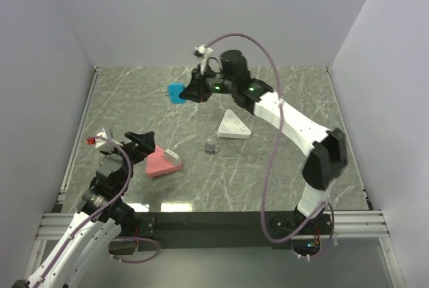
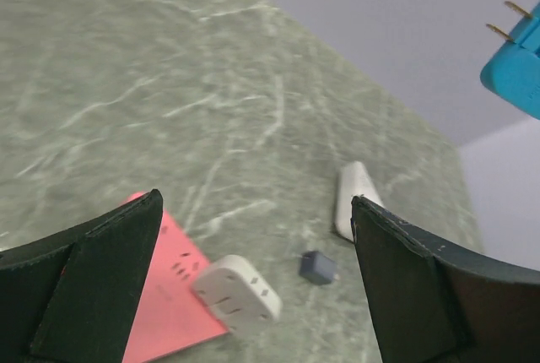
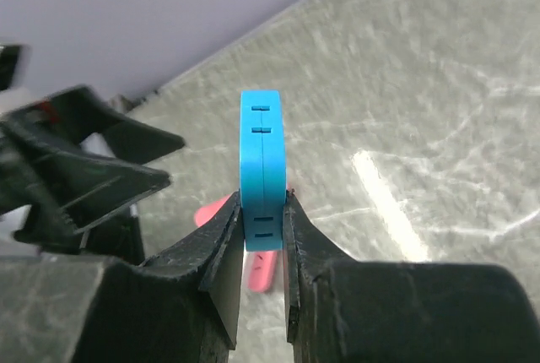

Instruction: Insert the plug

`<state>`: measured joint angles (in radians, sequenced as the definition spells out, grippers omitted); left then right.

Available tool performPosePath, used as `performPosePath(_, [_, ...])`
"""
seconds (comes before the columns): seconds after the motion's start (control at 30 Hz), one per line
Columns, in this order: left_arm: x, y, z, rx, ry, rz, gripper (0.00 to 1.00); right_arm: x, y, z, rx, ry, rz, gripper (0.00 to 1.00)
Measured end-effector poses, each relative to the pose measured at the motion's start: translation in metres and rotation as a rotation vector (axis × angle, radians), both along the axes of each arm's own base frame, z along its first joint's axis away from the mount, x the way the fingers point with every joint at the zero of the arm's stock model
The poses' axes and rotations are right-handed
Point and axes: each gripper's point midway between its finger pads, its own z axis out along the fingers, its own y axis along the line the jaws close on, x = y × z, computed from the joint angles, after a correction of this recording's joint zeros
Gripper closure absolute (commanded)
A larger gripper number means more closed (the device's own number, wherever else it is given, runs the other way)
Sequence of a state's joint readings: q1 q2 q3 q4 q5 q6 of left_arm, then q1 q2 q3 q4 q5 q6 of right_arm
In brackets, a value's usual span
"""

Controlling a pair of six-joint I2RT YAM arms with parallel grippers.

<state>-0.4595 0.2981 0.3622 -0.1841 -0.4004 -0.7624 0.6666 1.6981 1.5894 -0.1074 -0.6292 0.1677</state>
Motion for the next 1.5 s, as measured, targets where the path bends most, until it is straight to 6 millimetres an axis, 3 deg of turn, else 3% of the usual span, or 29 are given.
performPosePath(0.1, [-0.001, 0.015, -0.013, 0.013, 0.049, 0.083, 0.01, 0.013, 0.023, -0.027, -0.091, 0.051, 0.003, 1.0])
performPosePath(0.27, [0.001, 0.029, -0.025, 0.031, 0.095, 0.169, 0.01, 0.012, 0.066, -0.084, -0.271, 0.135, 0.041, 1.0])
performPosePath(0.43, [0.005, 0.035, -0.045, 0.047, 0.156, 0.213, 0.01, -0.007, 0.079, -0.123, -0.399, 0.192, 0.081, 1.0])
performPosePath(0.7, [0.013, 0.056, -0.075, 0.041, 0.237, 0.282, 0.01, -0.034, 0.081, -0.146, -0.512, 0.22, 0.133, 1.0])
performPosePath(0.9, [0.022, 0.061, -0.089, 0.011, 0.262, 0.278, 0.01, -0.035, 0.093, -0.161, -0.559, 0.222, 0.156, 1.0])
performPosePath(1.27, [0.034, 0.038, -0.118, -0.022, 0.327, 0.166, 0.12, -0.037, 0.075, -0.208, -0.66, 0.289, 0.121, 1.0])
performPosePath(1.37, [0.036, 0.032, -0.127, -0.028, 0.354, 0.136, 0.1, -0.033, 0.06, -0.216, -0.689, 0.307, 0.091, 1.0])
performPosePath(1.5, [0.039, 0.026, -0.134, -0.032, 0.376, 0.11, 0.09, -0.021, 0.026, -0.212, -0.702, 0.325, 0.006, 1.0])
